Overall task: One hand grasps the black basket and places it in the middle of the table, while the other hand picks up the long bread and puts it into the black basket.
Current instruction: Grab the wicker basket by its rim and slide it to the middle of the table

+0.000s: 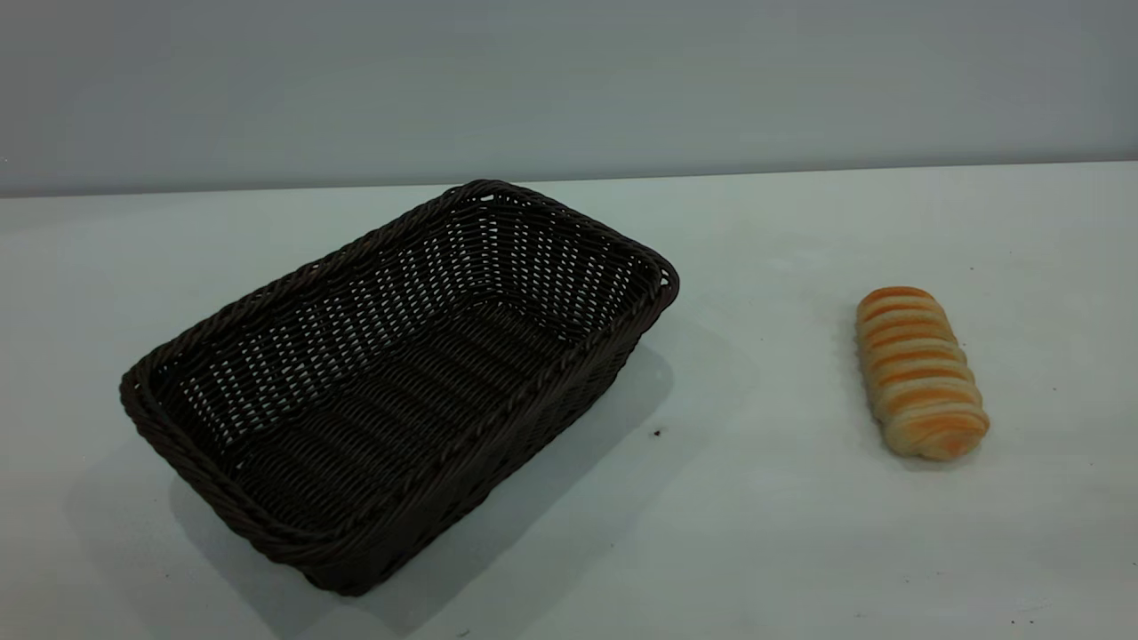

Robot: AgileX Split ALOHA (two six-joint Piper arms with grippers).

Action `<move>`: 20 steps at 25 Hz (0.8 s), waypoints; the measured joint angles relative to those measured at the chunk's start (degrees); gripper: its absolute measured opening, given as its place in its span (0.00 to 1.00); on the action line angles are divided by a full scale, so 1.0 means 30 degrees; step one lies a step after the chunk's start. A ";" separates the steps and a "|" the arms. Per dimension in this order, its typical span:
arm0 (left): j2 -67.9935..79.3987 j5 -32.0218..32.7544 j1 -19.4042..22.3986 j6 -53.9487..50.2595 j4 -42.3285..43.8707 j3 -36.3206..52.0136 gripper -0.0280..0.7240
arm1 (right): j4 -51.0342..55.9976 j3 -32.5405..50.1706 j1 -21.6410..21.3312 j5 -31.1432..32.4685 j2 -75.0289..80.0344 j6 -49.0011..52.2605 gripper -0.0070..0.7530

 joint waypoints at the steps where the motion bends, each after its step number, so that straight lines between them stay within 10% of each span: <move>1: 0.0000 -0.0869 0.0000 -0.0606 -0.0588 -0.0341 0.73 | 0.0303 -0.0156 0.0000 -0.0834 0.0019 -0.0104 0.33; 8: 0.0459 -0.6779 0.0000 -0.2335 -0.4718 -0.0679 0.72 | 0.2608 -0.0378 0.0000 -0.5100 0.1984 -0.1933 0.33; 20: 1.2415 -0.7616 0.0000 -0.6400 -0.4268 -0.0469 0.69 | 0.3140 0.0553 0.0683 -0.6746 0.6107 -0.2967 0.34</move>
